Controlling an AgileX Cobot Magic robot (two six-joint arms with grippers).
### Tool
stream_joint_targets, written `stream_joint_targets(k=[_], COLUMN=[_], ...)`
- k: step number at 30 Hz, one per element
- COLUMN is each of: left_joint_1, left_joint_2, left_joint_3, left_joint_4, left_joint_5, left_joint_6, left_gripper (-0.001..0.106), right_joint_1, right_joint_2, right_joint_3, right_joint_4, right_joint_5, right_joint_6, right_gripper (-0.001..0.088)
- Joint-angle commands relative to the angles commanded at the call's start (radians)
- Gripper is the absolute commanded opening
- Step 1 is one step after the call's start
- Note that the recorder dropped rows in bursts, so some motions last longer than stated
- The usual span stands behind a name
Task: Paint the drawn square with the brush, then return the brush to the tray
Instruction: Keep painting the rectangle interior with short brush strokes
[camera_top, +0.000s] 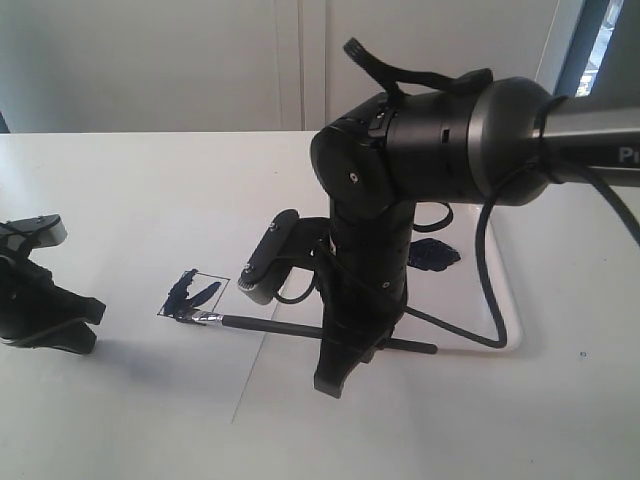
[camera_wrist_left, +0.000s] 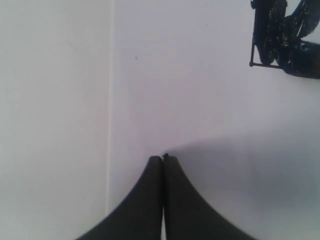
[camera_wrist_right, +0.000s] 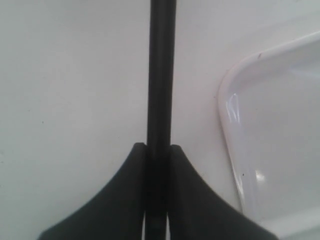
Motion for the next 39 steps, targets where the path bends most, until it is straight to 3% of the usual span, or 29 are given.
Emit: stream_joint_targets(k=[39], left_joint_1=[0.0], left_joint_2=[0.0], left_joint_3=[0.0], left_joint_4=[0.0], left_joint_5=[0.004], left_joint_6=[-0.006], left_gripper=[0.0], right_joint_1=[0.0], right_joint_2=[-0.007], right_joint_3=[0.0], right_joint_4=[-0.053], right_joint_5=[0.1], right_joint_6=[0.041], right_gripper=[0.0])
